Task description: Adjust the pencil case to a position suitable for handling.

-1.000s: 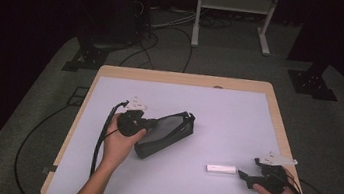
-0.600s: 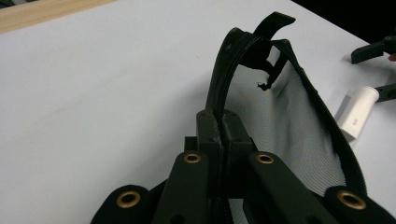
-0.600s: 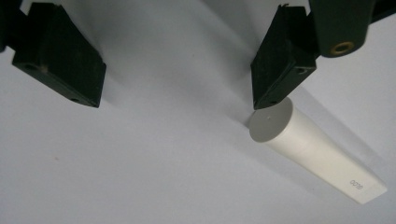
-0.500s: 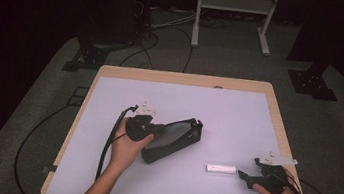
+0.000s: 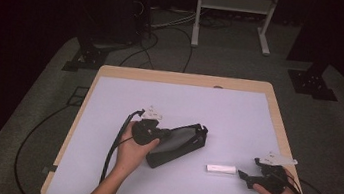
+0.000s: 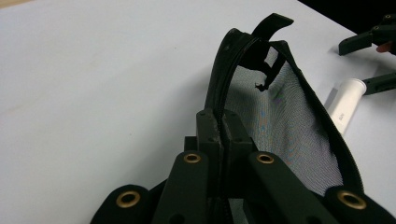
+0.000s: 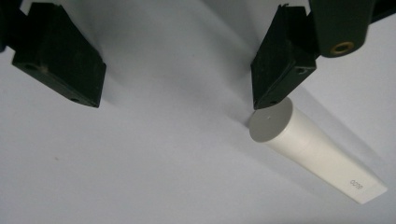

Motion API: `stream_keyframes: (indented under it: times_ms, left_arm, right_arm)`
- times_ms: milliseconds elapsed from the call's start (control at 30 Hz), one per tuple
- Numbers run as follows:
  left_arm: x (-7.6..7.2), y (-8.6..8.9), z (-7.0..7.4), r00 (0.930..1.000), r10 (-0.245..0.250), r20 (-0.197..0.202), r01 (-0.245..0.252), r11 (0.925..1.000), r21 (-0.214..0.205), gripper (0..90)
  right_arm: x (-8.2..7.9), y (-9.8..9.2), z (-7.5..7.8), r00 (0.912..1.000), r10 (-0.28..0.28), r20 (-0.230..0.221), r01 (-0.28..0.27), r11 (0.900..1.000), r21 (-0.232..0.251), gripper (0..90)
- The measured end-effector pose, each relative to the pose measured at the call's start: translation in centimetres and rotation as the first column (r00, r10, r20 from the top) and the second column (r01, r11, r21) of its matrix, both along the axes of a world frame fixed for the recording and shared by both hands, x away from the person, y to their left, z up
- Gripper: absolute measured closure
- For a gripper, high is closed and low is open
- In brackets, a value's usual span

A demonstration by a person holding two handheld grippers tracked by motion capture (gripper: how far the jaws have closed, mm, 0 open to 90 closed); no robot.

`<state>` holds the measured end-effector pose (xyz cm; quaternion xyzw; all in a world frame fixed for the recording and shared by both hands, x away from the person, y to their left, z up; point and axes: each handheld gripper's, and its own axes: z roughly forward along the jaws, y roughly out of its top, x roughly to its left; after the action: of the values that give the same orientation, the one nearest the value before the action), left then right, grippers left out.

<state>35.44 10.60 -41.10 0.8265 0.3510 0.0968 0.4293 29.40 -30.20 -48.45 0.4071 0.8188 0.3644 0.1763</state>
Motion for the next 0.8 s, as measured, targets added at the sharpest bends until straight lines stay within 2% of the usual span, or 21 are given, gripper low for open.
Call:
stream_keyframes:
  times_ms: [233, 433, 567, 800]
  left_arm:
    - [-0.12, -0.20, -0.53, 0.9999, -0.007, -0.011, 0.007, 1.0000, 0.002, 87.4]
    - [-0.15, -0.17, -0.63, 1.0000, -0.004, -0.005, 0.004, 0.9999, 0.011, 85.4]
    - [-0.17, -0.08, -0.64, 1.0000, -0.004, -0.005, 0.004, 0.9999, 0.017, 80.4]
    - [-0.45, 0.20, -0.29, 0.9999, -0.012, -0.005, 0.012, 0.9999, -0.005, 70.2]
  right_arm:
    - [0.00, 0.00, 0.00, 1.0000, 0.000, 0.000, 0.000, 1.0000, 0.000, 16.9]
    - [0.00, -0.01, 0.00, 1.0000, 0.000, 0.000, 0.000, 1.0000, 0.000, 16.9]
    - [0.00, -0.01, 0.00, 1.0000, 0.000, 0.000, 0.000, 1.0000, 0.000, 16.9]
    - [0.00, -0.01, 0.00, 1.0000, 0.000, 0.000, 0.000, 1.0000, 0.001, 16.9]
